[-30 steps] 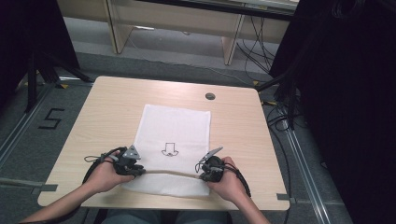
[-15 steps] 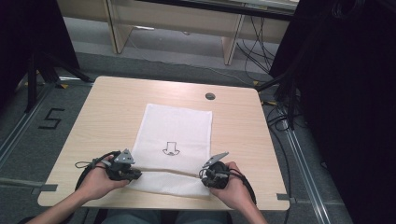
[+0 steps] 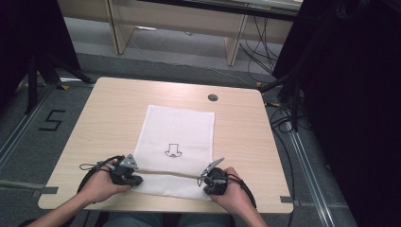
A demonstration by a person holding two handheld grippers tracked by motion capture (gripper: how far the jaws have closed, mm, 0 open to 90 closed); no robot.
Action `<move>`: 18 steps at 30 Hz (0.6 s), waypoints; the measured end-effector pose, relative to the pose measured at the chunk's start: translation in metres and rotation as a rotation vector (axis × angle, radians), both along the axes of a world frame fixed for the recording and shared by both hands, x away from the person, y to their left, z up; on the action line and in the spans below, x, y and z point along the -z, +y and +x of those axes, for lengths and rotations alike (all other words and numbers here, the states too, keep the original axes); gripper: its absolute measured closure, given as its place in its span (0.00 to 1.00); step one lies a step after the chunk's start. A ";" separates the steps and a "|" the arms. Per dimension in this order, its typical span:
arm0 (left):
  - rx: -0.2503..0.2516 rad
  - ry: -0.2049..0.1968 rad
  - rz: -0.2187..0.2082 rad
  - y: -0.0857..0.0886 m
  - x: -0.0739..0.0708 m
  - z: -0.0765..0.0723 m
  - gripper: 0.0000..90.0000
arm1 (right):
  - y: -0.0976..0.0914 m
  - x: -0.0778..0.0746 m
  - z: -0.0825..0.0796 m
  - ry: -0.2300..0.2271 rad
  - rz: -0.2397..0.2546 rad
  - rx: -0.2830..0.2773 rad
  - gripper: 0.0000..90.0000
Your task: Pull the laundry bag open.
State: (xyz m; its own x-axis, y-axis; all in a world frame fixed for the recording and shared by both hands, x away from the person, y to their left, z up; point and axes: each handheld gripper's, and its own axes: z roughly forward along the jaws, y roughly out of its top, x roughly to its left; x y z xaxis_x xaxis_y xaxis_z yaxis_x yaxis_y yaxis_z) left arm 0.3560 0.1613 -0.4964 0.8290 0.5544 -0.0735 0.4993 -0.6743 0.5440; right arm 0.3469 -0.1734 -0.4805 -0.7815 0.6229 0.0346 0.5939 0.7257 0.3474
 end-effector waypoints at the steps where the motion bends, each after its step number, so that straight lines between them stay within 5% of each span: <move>1: -0.004 0.005 -0.001 0.000 0.000 -0.001 0.94 | 0.000 0.000 0.000 -0.002 -0.002 0.015 1.00; 10: -0.004 0.024 -0.003 0.000 0.000 -0.001 0.93 | -0.002 0.001 0.008 -0.018 0.012 0.022 1.00; 18: 0.017 0.026 -0.064 0.001 -0.005 0.004 0.86 | -0.007 -0.001 0.007 -0.006 0.055 0.055 0.90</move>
